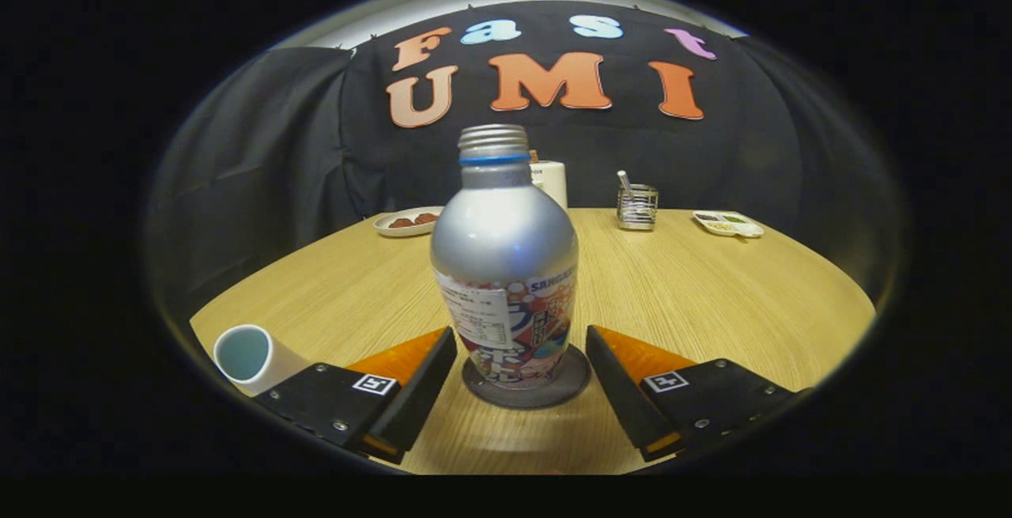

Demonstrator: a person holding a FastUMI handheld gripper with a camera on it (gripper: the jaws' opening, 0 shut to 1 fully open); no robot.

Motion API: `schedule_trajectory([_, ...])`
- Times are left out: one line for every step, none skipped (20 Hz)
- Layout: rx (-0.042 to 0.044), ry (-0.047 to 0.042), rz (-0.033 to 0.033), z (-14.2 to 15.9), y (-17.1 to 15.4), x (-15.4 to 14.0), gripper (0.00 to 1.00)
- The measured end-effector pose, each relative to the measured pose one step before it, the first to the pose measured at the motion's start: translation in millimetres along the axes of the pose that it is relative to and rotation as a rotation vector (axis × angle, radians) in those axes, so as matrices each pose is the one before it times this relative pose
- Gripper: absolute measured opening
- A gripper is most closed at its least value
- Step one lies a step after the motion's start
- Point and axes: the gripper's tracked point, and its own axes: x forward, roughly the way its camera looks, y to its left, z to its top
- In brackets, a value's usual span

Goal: Take the bottle from table, then pour the juice into the cup, finally place the bottle on the coaster

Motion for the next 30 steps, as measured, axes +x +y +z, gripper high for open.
schedule_trajectory([-0.00491, -0.00420, 0.00159, 1.90, 0.68, -4.56, 0.97])
schedule_trajectory([-0.00544, -0.00572, 0.00001, 3.45, -0.73, -5.59, 0.98])
schedule_trajectory([-0.00613, -0.00896, -0.00190, 3.93, -0.63, -6.42, 0.98])
schedule_trajectory([-0.00504, -0.01143, -0.00150, 5.99, -1.63, -7.38, 0.98])
schedule_trajectory([-0.00267, -0.01242, -0.00244, 4.54, -1.34, -7.23, 0.97])
schedule_trajectory([-0.00335, -0.01607, -0.00479, 7.31, -2.22, -7.54, 0.97])
schedule_trajectory([-0.00415, -0.01666, -0.00590, 7.82, -3.43, -8.83, 0.98])
schedule_trajectory([-0.00420, -0.01663, -0.00518, 7.45, -3.14, -8.75, 0.97])
schedule_trajectory([-0.00350, -0.01844, -0.00568, 7.93, -3.02, -9.61, 0.97])
schedule_trajectory([-0.00339, -0.01905, -0.00743, 7.98, -4.41, -9.67, 0.97])
schedule_trajectory([-0.00624, -0.01719, -0.00685, 5.98, -4.94, -8.79, 0.97])
schedule_trajectory([-0.00675, -0.01632, -0.00997, 6.65, -5.17, -8.11, 0.97])
schedule_trajectory([-0.00852, -0.01100, -0.00916, 4.15, -5.20, -9.28, 0.97])
schedule_trajectory([-0.01082, -0.00913, -0.00716, 4.58, -4.95, -8.44, 0.97])
schedule_trajectory([-0.01041, -0.01093, -0.00924, 4.16, -5.54, -8.17, 0.97])
schedule_trajectory([-0.00961, -0.01226, -0.00876, 4.28, -6.29, -7.85, 0.97])
schedule_trajectory([-0.00676, -0.00874, -0.01048, 2.31, -6.44, -7.98, 0.97])
schedule_trajectory([-0.00002, -0.00675, -0.01403, 2.03, -7.42, -6.69, 0.97])
schedule_trajectory([0.00993, -0.01337, -0.00967, 3.05, -6.00, -6.83, 0.97])
schedule_trajectory([0.01465, -0.00912, -0.00782, 1.71, -6.15, -5.59, 0.97])
schedule_trajectory([0.01154, -0.00552, -0.00819, -0.62, -5.52, -4.60, 0.97])
schedule_trajectory([0.00840, -0.00256, -0.00933, -1.04, -7.50, -4.10, 0.97])
schedule_trajectory([0.01161, -0.00002, -0.00638, -2.01, -5.89, -3.52, 0.97])
schedule_trajectory([0.01748, 0.00307, -0.00643, -3.36, -5.74, -2.97, 0.97])
schedule_trajectory([0.01686, 0.00089, -0.00724, -2.29, -6.71, -3.98, 0.97])
schedule_trajectory([0.01463, 0.00194, -0.00754, -2.01, -4.87, -2.16, 0.97])
schedule_trajectory([0.00837, 0.00263, -0.00705, -2.43, -3.57, -2.26, 0.97])
schedule_trajectory([0.00186, -0.00071, -0.00666, -1.00, -3.97, -1.79, 0.97])
schedule_trajectory([-0.00244, -0.00304, -0.00387, 0.09, -2.56, -1.00, 0.97])
schedule_trajectory([-0.00410, -0.00322, 0.00110, 0.67, -0.71, -0.99, 0.97])
